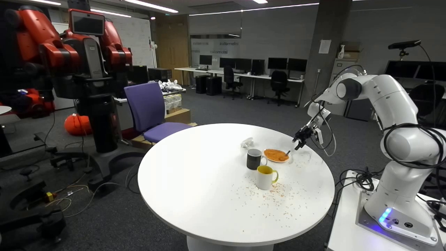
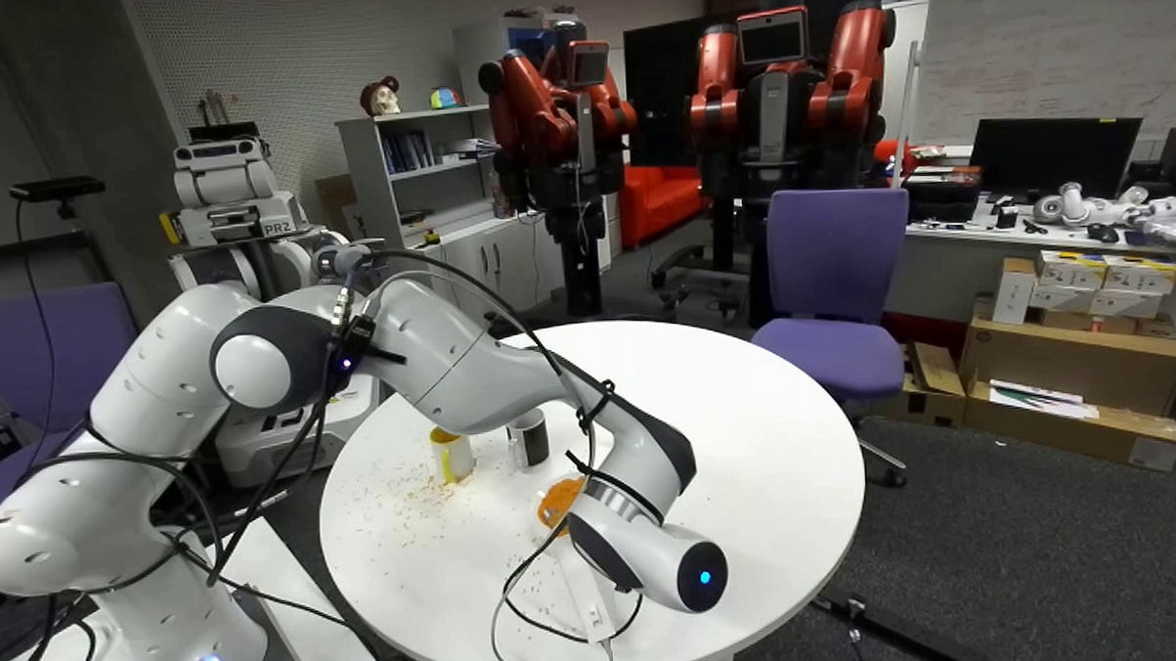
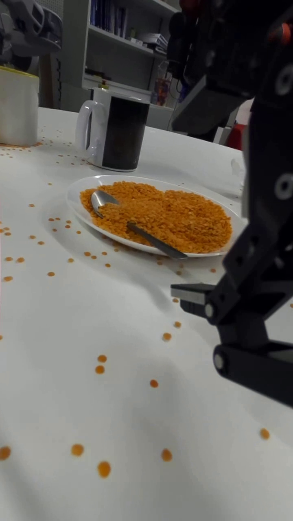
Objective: Put a teaspoon of sugar in the blue and white cup and leave spoon in the cup
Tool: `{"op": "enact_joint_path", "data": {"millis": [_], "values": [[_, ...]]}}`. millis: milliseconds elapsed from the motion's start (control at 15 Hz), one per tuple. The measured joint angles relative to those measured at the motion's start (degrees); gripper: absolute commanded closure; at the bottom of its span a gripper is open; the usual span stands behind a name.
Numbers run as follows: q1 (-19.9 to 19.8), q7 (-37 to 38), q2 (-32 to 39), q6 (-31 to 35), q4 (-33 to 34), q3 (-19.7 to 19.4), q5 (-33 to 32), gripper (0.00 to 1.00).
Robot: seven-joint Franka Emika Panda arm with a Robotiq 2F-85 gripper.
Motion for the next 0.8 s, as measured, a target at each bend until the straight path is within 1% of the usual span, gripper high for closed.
{"op": "enact_joint_path", "data": {"millis": [267, 333, 400, 467, 533, 600, 667, 800], "values": [[0.1, 1.0, 0.4, 0.3, 0.0, 0.3, 0.0, 0.03], [0.1, 1.3, 0.4, 0.4, 0.0, 0.5, 0.0, 0.07], [0.1, 1.5, 0.5, 0.5, 0.0, 0.6, 0.0, 0.07], [0.1, 1.8, 0.5, 0.5, 0.0, 0.8, 0.0, 0.11], [0.1, 2.1, 0.5, 0.5, 0.0, 0.9, 0.0, 0.10], [0.1, 2.4, 0.5, 0.5, 0.0, 1.1, 0.0, 0.13], [0.1, 2.6, 0.5, 0.5, 0.0, 1.3, 0.0, 0.12], [0.3, 2.7, 0.6, 0.5, 0.0, 1.5, 0.0, 0.13]]}}
